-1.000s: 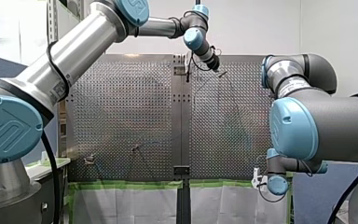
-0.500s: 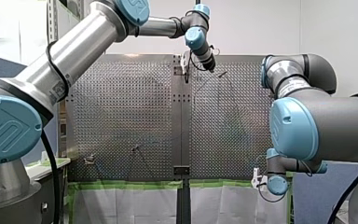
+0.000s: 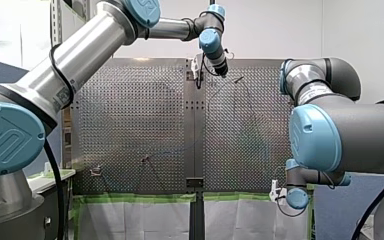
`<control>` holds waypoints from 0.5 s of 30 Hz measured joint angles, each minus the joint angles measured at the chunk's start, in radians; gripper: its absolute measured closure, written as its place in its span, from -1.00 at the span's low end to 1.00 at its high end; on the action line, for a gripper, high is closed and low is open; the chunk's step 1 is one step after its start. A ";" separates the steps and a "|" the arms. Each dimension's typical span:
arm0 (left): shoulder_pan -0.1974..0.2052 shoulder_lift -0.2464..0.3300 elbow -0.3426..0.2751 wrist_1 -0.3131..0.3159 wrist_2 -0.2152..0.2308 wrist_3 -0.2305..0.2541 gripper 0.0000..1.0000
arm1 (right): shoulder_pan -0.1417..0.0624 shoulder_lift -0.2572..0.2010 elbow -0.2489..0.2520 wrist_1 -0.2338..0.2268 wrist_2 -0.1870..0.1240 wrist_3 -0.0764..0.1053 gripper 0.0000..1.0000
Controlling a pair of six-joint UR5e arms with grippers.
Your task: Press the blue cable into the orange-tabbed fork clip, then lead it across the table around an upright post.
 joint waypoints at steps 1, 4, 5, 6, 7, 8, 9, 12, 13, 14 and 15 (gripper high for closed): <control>0.000 0.000 0.000 0.000 0.000 0.000 -0.97 | 0.000 0.000 0.000 0.000 0.000 0.000 1.00; 0.000 0.000 0.000 0.001 0.000 -0.001 -0.97 | 0.000 0.000 0.000 0.000 0.000 0.000 1.00; 0.000 0.000 0.000 0.001 0.000 -0.002 -0.97 | 0.000 0.000 0.000 0.000 0.000 0.000 1.00; 0.000 0.000 0.000 0.001 0.000 -0.002 -0.97 | 0.000 0.000 0.000 0.000 0.000 0.000 1.00; 0.000 0.000 0.000 0.001 0.000 -0.002 -0.97 | 0.000 0.000 0.000 0.000 0.000 0.000 1.00; 0.000 0.000 0.000 0.001 0.000 -0.002 -0.97 | 0.000 0.000 0.000 0.000 0.000 0.000 1.00; 0.000 0.000 0.000 0.001 0.000 -0.002 -0.97 | 0.000 0.000 0.000 0.000 0.000 0.000 1.00; 0.000 0.000 -0.003 0.000 0.000 -0.001 -0.97 | 0.000 0.000 0.000 0.001 0.000 0.000 1.00; 0.000 0.001 -0.006 0.000 0.000 -0.001 -0.97 | 0.000 0.000 0.000 0.001 0.000 0.000 1.00; 0.000 0.004 -0.012 0.001 0.000 0.001 -0.97 | 0.000 0.000 0.000 0.001 0.000 0.000 1.00; -0.001 0.008 -0.017 0.004 0.000 0.004 -0.97 | 0.000 0.000 0.000 0.001 0.000 0.000 1.00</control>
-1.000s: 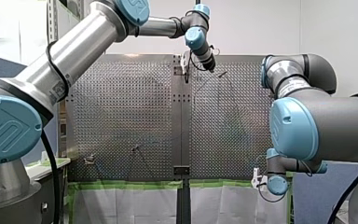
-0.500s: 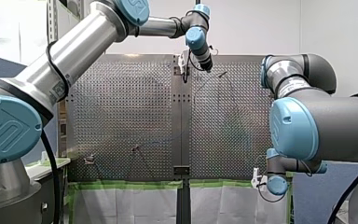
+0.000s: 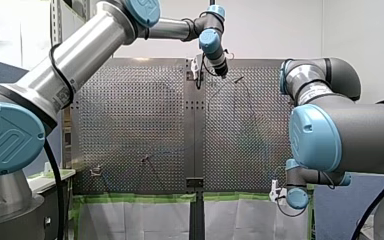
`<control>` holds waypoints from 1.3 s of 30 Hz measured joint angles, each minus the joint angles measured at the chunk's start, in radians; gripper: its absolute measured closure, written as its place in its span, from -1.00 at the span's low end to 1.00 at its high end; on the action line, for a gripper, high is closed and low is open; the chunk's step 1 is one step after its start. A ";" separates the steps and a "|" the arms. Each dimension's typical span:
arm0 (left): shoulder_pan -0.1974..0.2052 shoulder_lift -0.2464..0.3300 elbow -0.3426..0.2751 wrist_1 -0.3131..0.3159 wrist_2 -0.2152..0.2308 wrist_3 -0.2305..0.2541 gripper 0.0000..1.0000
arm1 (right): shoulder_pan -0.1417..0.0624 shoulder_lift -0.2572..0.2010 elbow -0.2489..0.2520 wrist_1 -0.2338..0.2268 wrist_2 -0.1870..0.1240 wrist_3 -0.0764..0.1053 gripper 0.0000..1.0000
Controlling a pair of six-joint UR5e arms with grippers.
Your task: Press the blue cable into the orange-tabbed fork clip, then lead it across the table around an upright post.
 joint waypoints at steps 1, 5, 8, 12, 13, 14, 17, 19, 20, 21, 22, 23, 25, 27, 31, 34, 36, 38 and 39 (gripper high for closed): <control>0.000 0.005 -0.006 0.004 0.000 0.004 -0.97 | 0.000 0.000 0.000 0.000 0.000 0.000 1.00; -0.001 0.041 -0.044 0.038 0.002 0.026 -0.97 | 0.000 0.000 0.000 0.004 0.001 0.000 1.00; -0.001 0.071 -0.075 0.067 0.002 0.044 -0.97 | 0.000 0.000 0.000 0.006 0.001 0.000 1.00; -0.001 0.107 -0.111 0.103 0.000 0.061 -0.97 | 0.000 0.000 0.000 0.005 0.002 -0.003 1.00; -0.001 0.115 -0.120 0.111 0.000 0.063 -0.97 | 0.000 0.000 0.000 0.005 0.002 -0.004 1.00; -0.001 0.127 -0.131 0.124 0.000 0.066 -0.97 | 0.000 0.000 0.000 0.006 0.001 -0.005 1.00; 0.002 0.157 -0.162 0.154 -0.001 0.071 -0.97 | 0.000 0.000 0.000 0.006 0.002 -0.006 1.00; 0.004 0.176 -0.181 0.172 -0.001 0.072 -0.97 | 0.000 0.000 0.000 0.006 0.002 -0.006 1.00; 0.005 0.189 -0.193 0.185 -0.001 0.072 -0.97 | 0.000 0.000 0.000 0.006 0.002 -0.006 1.00; 0.007 0.198 -0.202 0.194 -0.001 0.072 -0.97 | 0.000 0.000 0.000 0.006 0.002 -0.006 1.00; 0.007 0.208 -0.212 0.204 -0.001 0.071 -0.97 | 0.000 0.000 0.000 0.007 0.002 -0.006 1.00; 0.008 0.219 -0.223 0.215 -0.001 0.068 -0.97 | 0.000 0.000 0.000 0.007 0.001 -0.006 1.00; 0.011 0.233 -0.238 0.229 -0.001 0.061 -0.97 | 0.000 0.000 0.000 0.007 0.002 -0.006 1.00; 0.014 0.252 -0.257 0.249 0.001 0.046 -0.97 | 0.000 0.000 0.000 0.008 0.002 -0.006 1.00; 0.018 0.292 -0.296 0.289 0.004 0.009 -0.97 | 0.002 0.000 -0.001 0.008 0.001 -0.007 1.00; 0.019 0.326 -0.330 0.322 0.012 -0.008 -0.97 | 0.004 0.000 -0.001 0.008 0.002 -0.008 1.00; 0.020 0.350 -0.354 0.347 0.017 -0.011 -0.97 | 0.005 0.000 -0.001 0.008 0.002 -0.008 1.00; 0.020 0.373 -0.377 0.370 0.019 -0.013 -0.97 | 0.006 0.000 -0.001 0.008 0.002 -0.008 1.00; 0.020 0.382 -0.387 0.379 0.020 -0.014 -0.97 | 0.006 0.000 -0.001 0.008 0.002 -0.008 1.00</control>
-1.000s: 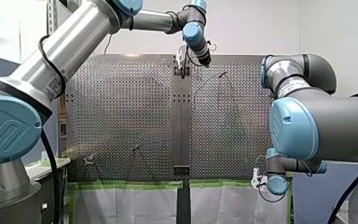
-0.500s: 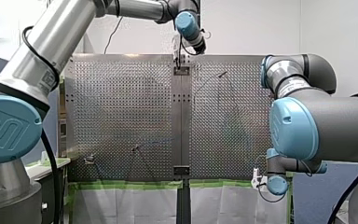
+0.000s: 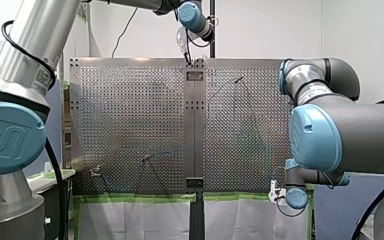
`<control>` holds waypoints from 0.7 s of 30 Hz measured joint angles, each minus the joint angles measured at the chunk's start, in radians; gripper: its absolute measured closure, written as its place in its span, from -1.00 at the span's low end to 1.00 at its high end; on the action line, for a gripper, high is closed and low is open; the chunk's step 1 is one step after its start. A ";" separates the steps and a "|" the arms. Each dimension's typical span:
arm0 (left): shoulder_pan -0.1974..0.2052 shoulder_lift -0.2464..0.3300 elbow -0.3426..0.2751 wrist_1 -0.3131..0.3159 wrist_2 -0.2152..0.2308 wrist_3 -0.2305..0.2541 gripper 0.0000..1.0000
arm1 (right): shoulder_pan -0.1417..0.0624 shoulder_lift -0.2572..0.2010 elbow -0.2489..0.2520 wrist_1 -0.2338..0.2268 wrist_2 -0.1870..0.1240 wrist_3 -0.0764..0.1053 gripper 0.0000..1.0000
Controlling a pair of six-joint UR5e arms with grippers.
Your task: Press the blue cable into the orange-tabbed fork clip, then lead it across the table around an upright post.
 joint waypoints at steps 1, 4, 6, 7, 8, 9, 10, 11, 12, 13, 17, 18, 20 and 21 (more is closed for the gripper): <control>0.000 0.009 -0.009 0.008 0.001 -0.001 -0.97 | 0.000 0.000 0.000 0.000 0.000 0.000 1.00; 0.000 0.035 -0.035 0.035 0.002 -0.005 -0.97 | 0.001 0.000 0.000 0.000 0.000 -0.002 1.00; 0.000 0.055 -0.055 0.055 0.003 -0.010 -0.97 | 0.001 0.000 0.000 0.001 0.000 -0.002 1.00; 0.000 0.064 -0.064 0.064 0.003 -0.011 -0.97 | 0.002 0.000 0.000 0.001 0.001 -0.002 1.00; 0.000 0.077 -0.077 0.076 0.002 -0.012 -0.97 | 0.002 0.000 -0.001 0.001 0.001 -0.002 1.00; -0.001 0.086 -0.086 0.086 0.001 -0.013 -0.97 | 0.002 0.000 -0.001 0.001 0.001 -0.002 1.00; -0.002 0.095 -0.095 0.095 0.001 -0.015 -0.97 | 0.003 0.000 -0.002 0.001 0.001 -0.002 1.00; -0.002 0.107 -0.107 0.107 0.001 -0.019 -0.97 | 0.003 0.000 -0.002 0.001 0.001 -0.002 1.00; -0.001 0.116 -0.117 0.116 0.001 -0.022 -0.97 | 0.003 -0.001 -0.003 0.001 0.001 -0.002 1.00; -0.001 0.125 -0.125 0.125 0.001 -0.026 -0.97 | 0.003 -0.001 -0.003 0.001 0.001 -0.002 1.00; -0.003 0.165 -0.165 0.164 0.000 -0.046 -0.97 | 0.003 -0.001 -0.003 0.001 0.001 -0.002 1.00; -0.004 0.173 -0.173 0.172 -0.001 -0.049 -0.97 | 0.003 -0.001 -0.003 0.001 0.002 -0.002 1.00; -0.004 0.194 -0.194 0.194 -0.002 -0.052 -0.97 | 0.003 -0.001 -0.003 0.001 0.001 -0.002 1.00; -0.005 0.203 -0.204 0.203 -0.004 -0.054 -0.97 | 0.003 -0.001 -0.003 0.001 0.002 -0.002 1.00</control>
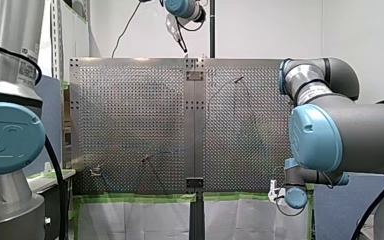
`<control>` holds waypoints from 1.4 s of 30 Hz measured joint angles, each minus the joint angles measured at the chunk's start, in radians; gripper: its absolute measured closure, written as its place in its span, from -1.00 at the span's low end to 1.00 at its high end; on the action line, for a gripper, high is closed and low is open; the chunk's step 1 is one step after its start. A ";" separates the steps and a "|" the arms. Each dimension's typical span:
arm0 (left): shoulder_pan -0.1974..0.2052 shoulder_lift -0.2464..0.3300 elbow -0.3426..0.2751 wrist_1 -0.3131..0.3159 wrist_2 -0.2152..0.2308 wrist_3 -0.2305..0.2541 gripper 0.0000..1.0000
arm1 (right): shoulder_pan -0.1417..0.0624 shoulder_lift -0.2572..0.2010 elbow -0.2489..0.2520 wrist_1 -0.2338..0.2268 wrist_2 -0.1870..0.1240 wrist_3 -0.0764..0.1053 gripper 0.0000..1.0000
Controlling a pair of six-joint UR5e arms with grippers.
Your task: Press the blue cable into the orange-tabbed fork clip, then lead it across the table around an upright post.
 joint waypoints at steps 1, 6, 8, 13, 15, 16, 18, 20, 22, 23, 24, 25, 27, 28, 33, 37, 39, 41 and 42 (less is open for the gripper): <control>0.000 0.009 -0.009 0.010 -0.002 -0.002 -0.97 | 0.000 0.000 0.000 0.000 0.000 0.000 1.00; -0.003 0.044 -0.057 0.057 -0.016 -0.022 -0.97 | 0.000 0.000 -0.003 0.000 0.000 0.000 1.00; -0.004 0.043 -0.078 0.079 -0.025 -0.027 -0.97 | 0.000 0.000 -0.003 0.000 0.000 0.000 1.00; -0.006 0.032 -0.128 0.128 -0.042 -0.041 -0.97 | 0.000 0.001 -0.004 0.000 0.000 0.000 1.00; -0.007 0.025 -0.148 0.148 -0.045 -0.050 -0.97 | 0.000 0.001 -0.004 -0.001 0.000 0.000 1.00; -0.007 0.023 -0.156 0.156 -0.047 -0.053 -0.97 | 0.000 0.001 -0.004 -0.001 0.000 0.000 1.00; -0.007 0.019 -0.175 0.175 -0.054 -0.061 -0.97 | 0.000 0.001 -0.005 -0.001 0.000 0.000 1.00; -0.008 0.017 -0.195 0.195 -0.062 -0.067 -0.97 | 0.000 0.001 -0.005 -0.002 0.000 0.000 1.00; -0.008 0.017 -0.214 0.214 -0.069 -0.071 -0.97 | 0.000 0.001 -0.005 -0.002 0.000 0.000 1.00; -0.008 0.016 -0.226 0.227 -0.075 -0.073 -0.97 | 0.000 0.001 -0.005 -0.002 0.000 0.000 1.00; -0.008 0.016 -0.235 0.236 -0.079 -0.074 -0.97 | 0.000 0.001 -0.005 -0.002 0.000 0.000 1.00; -0.008 0.017 -0.244 0.245 -0.084 -0.074 -0.97 | 0.000 0.001 -0.005 -0.002 0.000 0.000 1.00; -0.010 0.016 -0.265 0.266 -0.093 -0.076 -0.97 | 0.000 0.001 -0.005 -0.002 0.000 0.000 1.00; -0.010 0.016 -0.275 0.275 -0.096 -0.076 -0.97 | 0.000 0.001 -0.005 -0.002 0.000 0.000 1.00; -0.012 0.016 -0.329 0.330 -0.101 -0.076 -0.97 | 0.000 0.001 -0.005 -0.002 0.000 0.000 1.00; -0.014 0.016 -0.368 0.368 -0.101 -0.076 -0.97 | 0.000 0.001 -0.005 -0.002 0.000 0.000 1.00; -0.014 0.016 -0.389 0.390 -0.102 -0.076 -0.97 | 0.000 0.001 -0.005 -0.002 0.000 0.000 1.00; -0.014 0.016 -0.409 0.409 -0.102 -0.076 -0.97 | 0.000 0.001 -0.005 -0.002 -0.001 0.000 1.00; -0.014 0.016 -0.418 0.418 -0.102 -0.076 -0.97 | 0.000 0.001 -0.005 -0.002 -0.001 0.000 1.00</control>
